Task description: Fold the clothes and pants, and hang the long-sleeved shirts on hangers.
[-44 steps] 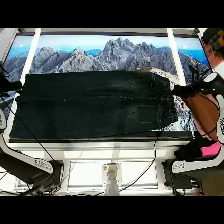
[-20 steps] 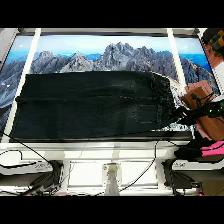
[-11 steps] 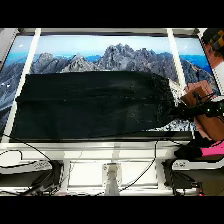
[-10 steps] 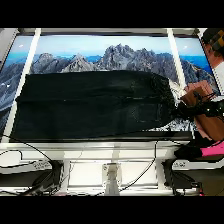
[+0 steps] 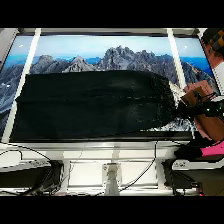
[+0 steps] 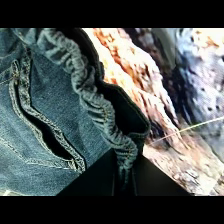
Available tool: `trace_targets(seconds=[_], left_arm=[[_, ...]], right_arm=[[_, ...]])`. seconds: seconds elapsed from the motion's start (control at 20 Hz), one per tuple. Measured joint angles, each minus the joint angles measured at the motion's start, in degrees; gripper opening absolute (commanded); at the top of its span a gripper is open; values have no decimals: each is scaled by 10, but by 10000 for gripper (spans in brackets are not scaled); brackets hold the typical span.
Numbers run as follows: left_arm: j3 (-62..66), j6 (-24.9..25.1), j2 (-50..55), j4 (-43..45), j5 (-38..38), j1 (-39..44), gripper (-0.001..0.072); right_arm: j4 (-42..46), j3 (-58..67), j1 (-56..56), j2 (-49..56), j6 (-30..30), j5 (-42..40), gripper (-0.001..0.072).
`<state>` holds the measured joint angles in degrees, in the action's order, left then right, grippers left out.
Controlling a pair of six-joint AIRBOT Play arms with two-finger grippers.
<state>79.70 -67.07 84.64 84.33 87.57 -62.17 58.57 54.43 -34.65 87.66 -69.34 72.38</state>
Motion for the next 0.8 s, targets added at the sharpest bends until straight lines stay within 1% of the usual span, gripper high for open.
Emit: trace_targets(seconds=[0.15, 0.3, 0.55, 0.75, 0.8], left_arm=[[-7, 74, 23, -58, 0, -21, 657], [-11, 140, 55, -100, 0, -28, 638], [-13, 205, 104, -115, 2, -31, 638], [-13, 233, 132, -97, 5, -31, 635], [-14, 236, 138, -93, 5, -31, 600]], right_arm=[[0, 0, 0, 0, 0, 0, 32], [0, 0, 0, 0, 0, 2, 32], [1, 0, 0, 0, 0, 4, 32], [1, 0, 0, 0, 0, 6, 32], [1, 0, 0, 0, 0, 7, 32]])
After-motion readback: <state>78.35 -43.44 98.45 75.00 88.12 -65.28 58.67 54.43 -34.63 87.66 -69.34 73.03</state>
